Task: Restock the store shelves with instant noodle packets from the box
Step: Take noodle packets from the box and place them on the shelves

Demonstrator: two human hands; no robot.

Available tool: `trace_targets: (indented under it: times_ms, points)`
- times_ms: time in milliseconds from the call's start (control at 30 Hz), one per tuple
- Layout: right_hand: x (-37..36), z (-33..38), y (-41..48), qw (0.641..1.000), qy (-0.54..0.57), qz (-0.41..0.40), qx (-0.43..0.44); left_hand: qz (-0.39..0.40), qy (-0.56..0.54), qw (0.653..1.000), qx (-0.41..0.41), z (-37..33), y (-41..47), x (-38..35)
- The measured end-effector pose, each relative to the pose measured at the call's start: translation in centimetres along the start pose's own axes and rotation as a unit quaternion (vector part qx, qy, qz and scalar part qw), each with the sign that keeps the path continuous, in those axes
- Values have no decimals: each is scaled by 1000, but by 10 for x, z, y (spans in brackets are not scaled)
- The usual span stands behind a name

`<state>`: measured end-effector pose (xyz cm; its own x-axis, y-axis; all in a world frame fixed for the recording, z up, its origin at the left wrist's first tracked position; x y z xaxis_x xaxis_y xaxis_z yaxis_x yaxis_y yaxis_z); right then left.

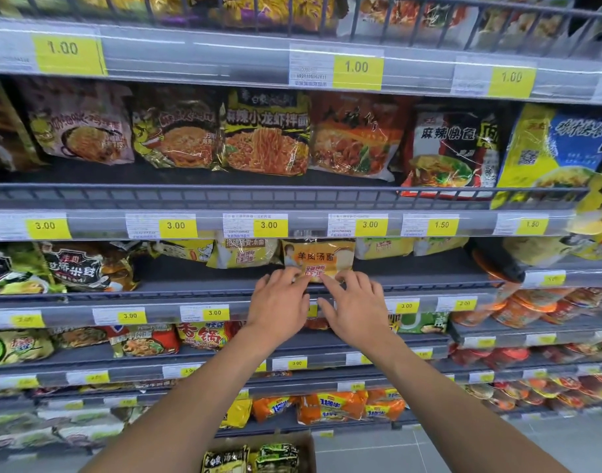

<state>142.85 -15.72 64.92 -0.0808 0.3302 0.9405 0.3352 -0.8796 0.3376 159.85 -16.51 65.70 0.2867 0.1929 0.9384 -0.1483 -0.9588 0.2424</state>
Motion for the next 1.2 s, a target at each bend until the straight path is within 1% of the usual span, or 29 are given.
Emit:
trace_targets:
  times_ms: [167, 367, 633, 800, 900, 1033, 1200]
  points:
    - [0, 2, -1, 1000, -3, 22, -22, 15, -21, 1000, -4, 3, -4, 2]
    - [5, 11, -13, 999, 25, 17, -30, -19, -17, 999, -31, 11, -26, 5]
    - [9, 36, -51, 999, 51, 4, -17, -43, -11, 999, -24, 15, -68, -3]
    - [9, 40, -78, 998, 66, 11, 10, -20, -9, 1000, -22, 10, -97, -10]
    - [4, 43, -97, 996, 89, 10, 21, -5, -6, 1000, -3, 9, -120, -17]
    - [-8, 45, -125, 994, 102, 39, 29, 32, 8, 999, 34, 11, -157, -29]
    - [-25, 44, -173, 987, 128, 94, 25, 76, 35, 994, 72, 18, -210, -47]
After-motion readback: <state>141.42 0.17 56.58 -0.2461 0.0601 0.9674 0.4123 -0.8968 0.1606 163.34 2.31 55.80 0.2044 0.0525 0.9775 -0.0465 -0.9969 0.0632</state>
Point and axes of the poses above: each hand's wrist, its own y-axis towards the middle knuckle, its own x-axis out of the back of the hand, z = x × y, the point moved 2 cm from there along y, towards the middle knuckle, and after that the axes turned 9 degrees about x, right-handed, at the moved point
